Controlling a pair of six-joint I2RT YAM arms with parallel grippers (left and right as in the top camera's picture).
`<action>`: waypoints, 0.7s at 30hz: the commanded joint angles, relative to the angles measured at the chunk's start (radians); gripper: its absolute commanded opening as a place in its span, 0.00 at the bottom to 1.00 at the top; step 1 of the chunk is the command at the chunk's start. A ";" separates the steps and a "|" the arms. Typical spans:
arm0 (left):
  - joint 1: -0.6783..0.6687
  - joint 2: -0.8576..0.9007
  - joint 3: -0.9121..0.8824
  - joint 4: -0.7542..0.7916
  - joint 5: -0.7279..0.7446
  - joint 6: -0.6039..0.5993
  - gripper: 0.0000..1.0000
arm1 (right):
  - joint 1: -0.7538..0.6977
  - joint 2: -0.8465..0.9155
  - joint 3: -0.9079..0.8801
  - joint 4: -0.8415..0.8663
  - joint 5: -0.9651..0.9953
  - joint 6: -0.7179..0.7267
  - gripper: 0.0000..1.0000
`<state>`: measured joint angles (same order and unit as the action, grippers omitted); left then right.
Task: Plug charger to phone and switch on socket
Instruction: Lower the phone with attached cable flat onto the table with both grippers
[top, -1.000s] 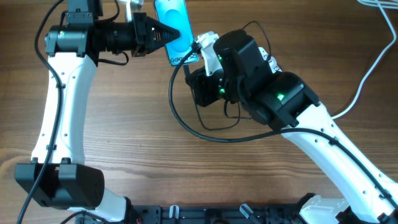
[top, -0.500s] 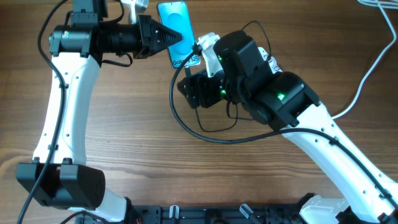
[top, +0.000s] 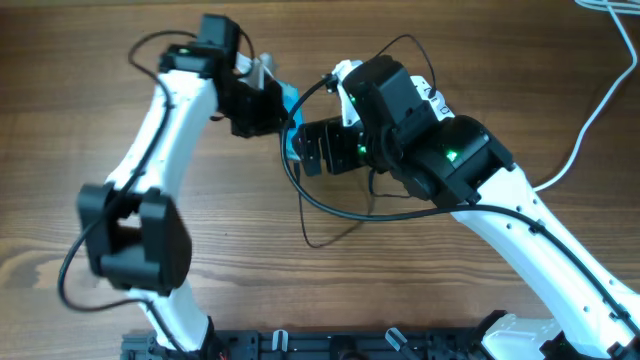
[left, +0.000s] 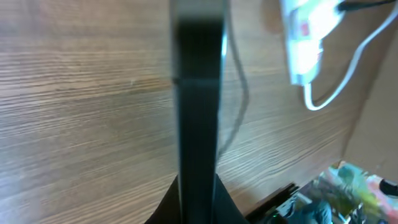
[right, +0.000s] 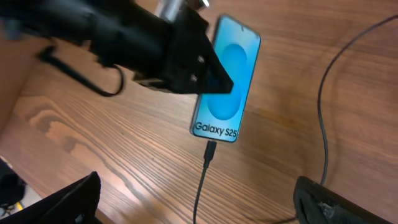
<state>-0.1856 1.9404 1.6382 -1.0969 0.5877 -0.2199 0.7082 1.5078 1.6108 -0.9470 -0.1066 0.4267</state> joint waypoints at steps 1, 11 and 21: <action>-0.015 0.066 -0.002 0.023 -0.006 0.034 0.04 | 0.001 -0.008 0.015 -0.016 0.032 0.017 0.99; -0.055 0.201 -0.002 0.062 0.017 0.060 0.04 | 0.001 -0.008 0.015 -0.016 0.040 0.017 0.99; -0.065 0.266 -0.002 0.118 -0.006 0.059 0.04 | 0.001 0.021 0.015 -0.019 0.039 -0.019 1.00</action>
<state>-0.2504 2.1860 1.6333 -0.9855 0.5728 -0.1841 0.7082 1.5085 1.6108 -0.9649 -0.0845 0.4217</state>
